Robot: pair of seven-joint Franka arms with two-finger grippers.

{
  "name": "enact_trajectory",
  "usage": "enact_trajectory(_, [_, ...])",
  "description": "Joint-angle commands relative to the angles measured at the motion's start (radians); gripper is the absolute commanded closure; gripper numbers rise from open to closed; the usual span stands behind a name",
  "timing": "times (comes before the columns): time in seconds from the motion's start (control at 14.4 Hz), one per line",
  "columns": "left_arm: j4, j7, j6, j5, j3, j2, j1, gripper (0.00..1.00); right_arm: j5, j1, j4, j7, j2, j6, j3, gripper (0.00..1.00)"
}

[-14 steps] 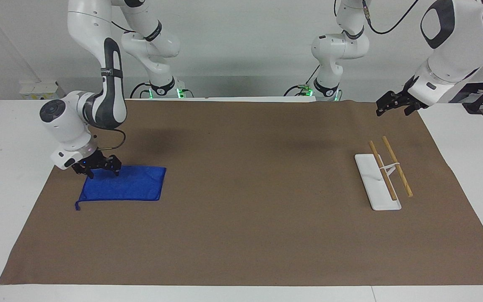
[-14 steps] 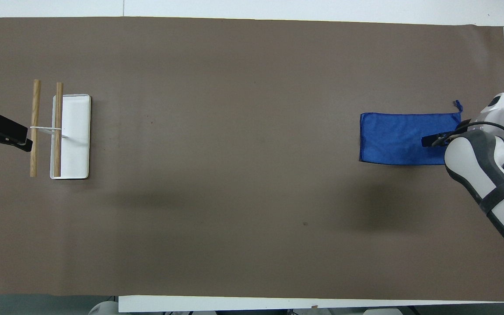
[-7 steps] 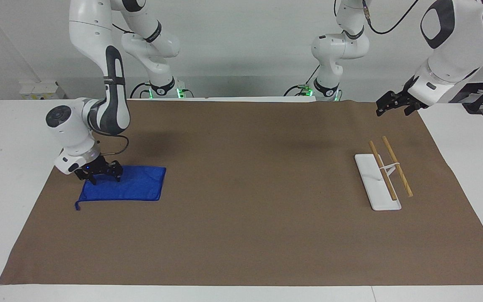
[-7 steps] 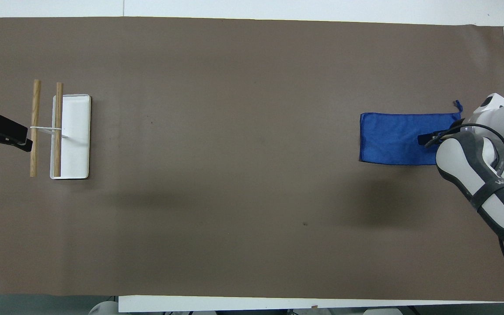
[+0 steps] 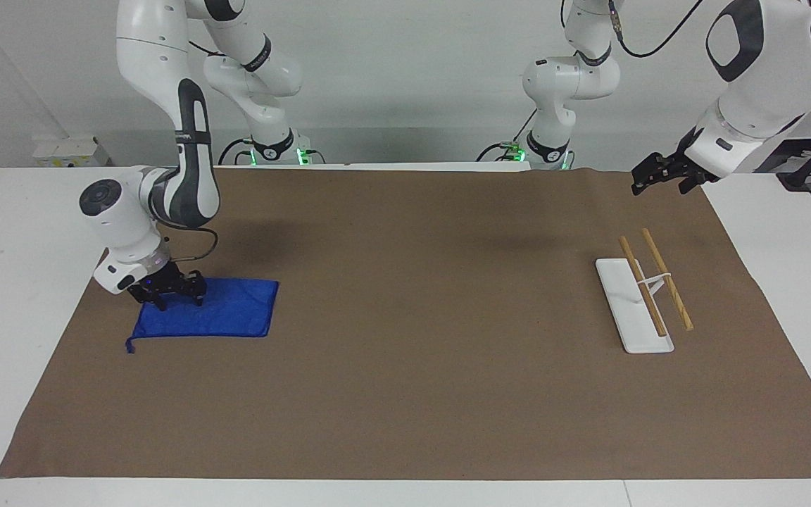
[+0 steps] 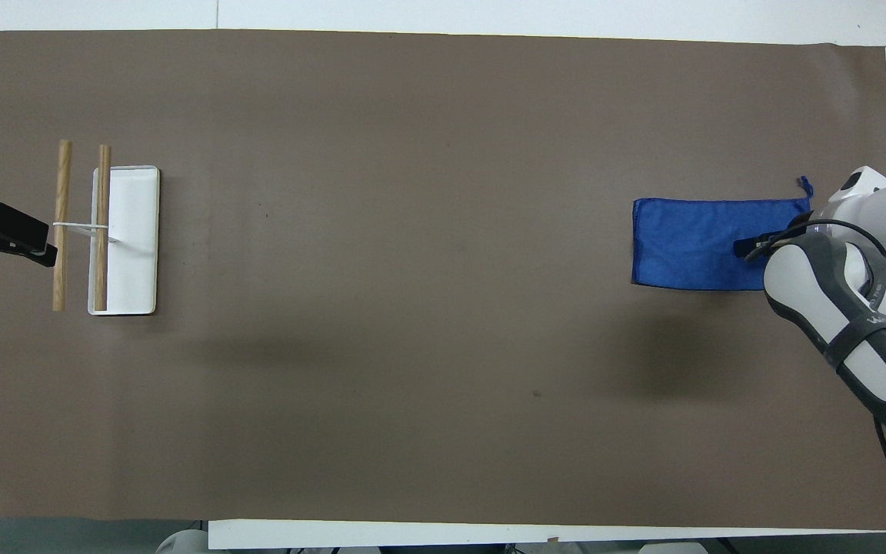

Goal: Right arm passes towel to left arm to hang
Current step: 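Lift the blue towel with the right gripper and carry it toward the rack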

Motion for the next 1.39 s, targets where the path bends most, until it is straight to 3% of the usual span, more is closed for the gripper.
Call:
enact_trajectory(0.0, [-0.019, -0.003, 0.026, 0.012, 0.010, -0.017, -0.012, 0.00, 0.018, -0.006, -0.017, -0.035, 0.001, 0.014, 0.004, 0.94])
enact_trajectory(0.07, [-0.019, -0.002, 0.040, 0.012, 0.008, -0.015, -0.012, 0.00, 0.018, -0.006, -0.016, -0.032, 0.001, 0.011, 0.004, 1.00])
enact_trajectory(0.42, [-0.019, -0.002, 0.057, 0.012, 0.007, -0.015, -0.023, 0.00, 0.022, 0.001, 0.006, 0.003, -0.010, -0.036, 0.013, 1.00])
enact_trajectory(0.7, [0.005, -0.002, 0.064, -0.038, 0.005, -0.017, -0.019, 0.00, 0.025, 0.011, 0.116, 0.269, -0.051, -0.280, 0.079, 1.00])
enact_trajectory(1.04, [0.001, -0.012, 0.092, -0.178, 0.014, -0.017, -0.009, 0.00, 0.035, 0.026, 0.306, 0.798, -0.078, -0.529, 0.299, 1.00])
enact_trajectory(1.32, [-0.019, -0.279, 0.160, -0.385, 0.013, -0.024, -0.014, 0.00, 0.041, 0.027, 0.368, 1.258, -0.068, -0.531, 0.515, 1.00])
